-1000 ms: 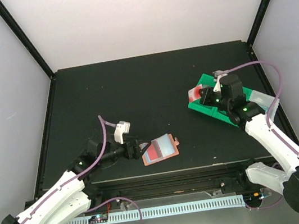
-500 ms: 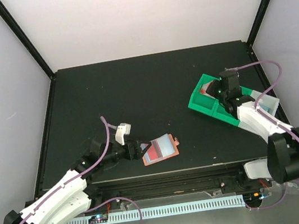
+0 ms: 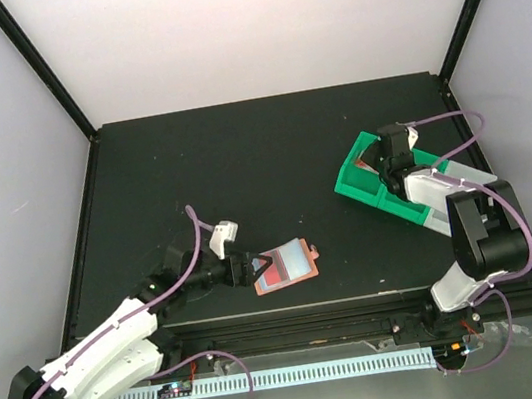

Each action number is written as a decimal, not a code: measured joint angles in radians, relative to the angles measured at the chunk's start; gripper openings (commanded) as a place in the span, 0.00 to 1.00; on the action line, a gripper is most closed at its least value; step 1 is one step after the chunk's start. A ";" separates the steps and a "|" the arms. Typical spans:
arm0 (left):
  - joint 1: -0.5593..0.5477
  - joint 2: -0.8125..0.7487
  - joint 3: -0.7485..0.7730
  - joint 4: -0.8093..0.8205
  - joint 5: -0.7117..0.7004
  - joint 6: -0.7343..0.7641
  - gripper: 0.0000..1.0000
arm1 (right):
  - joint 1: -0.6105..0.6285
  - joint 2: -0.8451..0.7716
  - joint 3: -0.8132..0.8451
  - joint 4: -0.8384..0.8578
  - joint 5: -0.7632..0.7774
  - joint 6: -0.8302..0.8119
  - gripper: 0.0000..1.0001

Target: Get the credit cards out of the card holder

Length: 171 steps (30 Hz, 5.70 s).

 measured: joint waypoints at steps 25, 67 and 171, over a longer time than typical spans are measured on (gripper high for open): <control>0.042 0.186 0.092 -0.088 0.142 0.145 0.99 | -0.006 0.143 0.131 0.003 0.058 0.017 0.26; 0.054 0.050 0.021 -0.138 -0.024 0.062 0.98 | -0.004 -0.404 -0.042 -0.348 -0.333 -0.214 0.34; 0.009 0.550 -0.125 0.684 0.146 -0.372 0.93 | 0.719 -0.086 -0.416 0.206 -0.396 0.005 0.12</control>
